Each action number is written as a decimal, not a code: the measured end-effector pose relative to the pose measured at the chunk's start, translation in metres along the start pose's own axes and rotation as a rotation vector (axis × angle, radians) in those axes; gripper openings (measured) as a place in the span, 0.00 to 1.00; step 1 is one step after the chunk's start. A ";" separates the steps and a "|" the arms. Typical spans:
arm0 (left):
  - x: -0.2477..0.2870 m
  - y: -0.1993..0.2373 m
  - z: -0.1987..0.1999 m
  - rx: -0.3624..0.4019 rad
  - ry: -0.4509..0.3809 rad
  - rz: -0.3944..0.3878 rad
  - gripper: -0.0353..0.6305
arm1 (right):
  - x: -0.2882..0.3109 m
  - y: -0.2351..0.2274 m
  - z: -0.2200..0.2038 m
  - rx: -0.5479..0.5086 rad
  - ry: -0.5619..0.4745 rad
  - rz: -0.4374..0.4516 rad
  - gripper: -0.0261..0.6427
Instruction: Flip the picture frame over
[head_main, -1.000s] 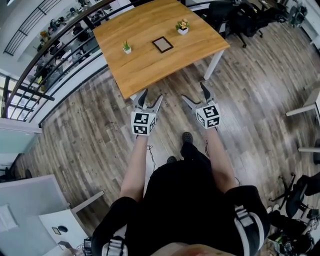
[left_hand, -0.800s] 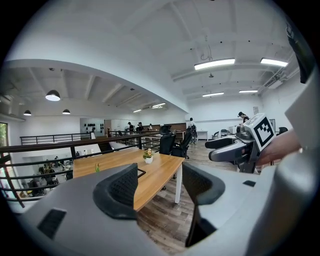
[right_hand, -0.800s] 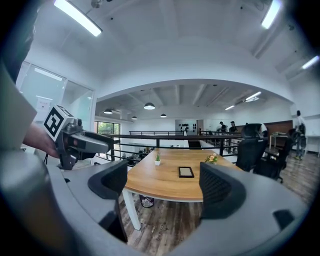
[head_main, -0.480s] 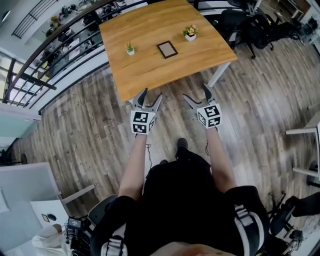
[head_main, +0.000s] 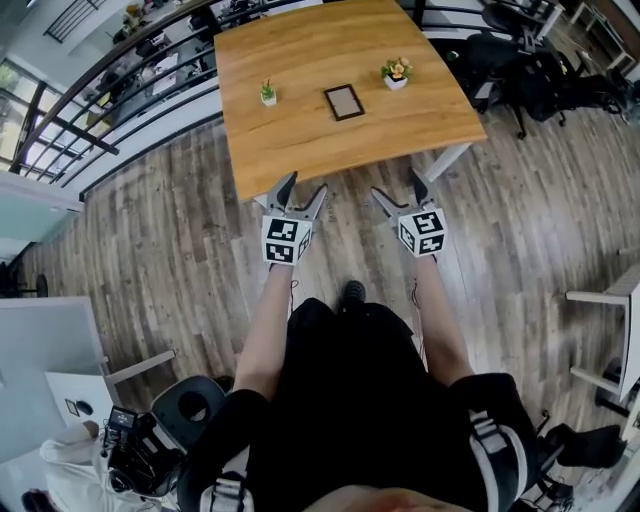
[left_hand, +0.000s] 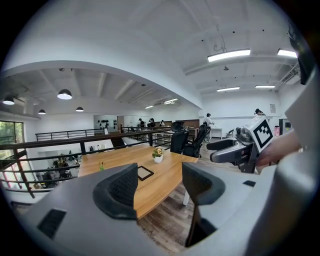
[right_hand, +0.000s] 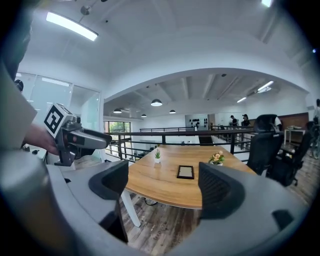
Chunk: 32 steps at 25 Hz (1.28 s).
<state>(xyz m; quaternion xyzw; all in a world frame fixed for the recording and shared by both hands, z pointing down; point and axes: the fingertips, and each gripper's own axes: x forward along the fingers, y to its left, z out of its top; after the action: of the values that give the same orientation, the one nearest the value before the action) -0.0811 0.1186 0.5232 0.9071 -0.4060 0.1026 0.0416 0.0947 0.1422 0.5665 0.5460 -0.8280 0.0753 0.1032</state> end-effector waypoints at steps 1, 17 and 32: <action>0.001 0.000 0.000 0.001 0.002 0.005 0.47 | 0.001 -0.002 0.000 0.000 0.001 0.004 0.69; 0.030 0.025 -0.005 -0.021 0.015 0.021 0.47 | 0.036 -0.019 0.002 0.002 0.018 -0.001 0.68; 0.082 0.076 -0.004 -0.039 0.030 -0.020 0.47 | 0.097 -0.031 0.008 0.007 0.053 -0.026 0.67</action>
<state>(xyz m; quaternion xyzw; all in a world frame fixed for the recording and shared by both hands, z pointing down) -0.0849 0.0085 0.5446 0.9086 -0.3979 0.1081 0.0663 0.0852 0.0420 0.5838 0.5548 -0.8176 0.0913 0.1243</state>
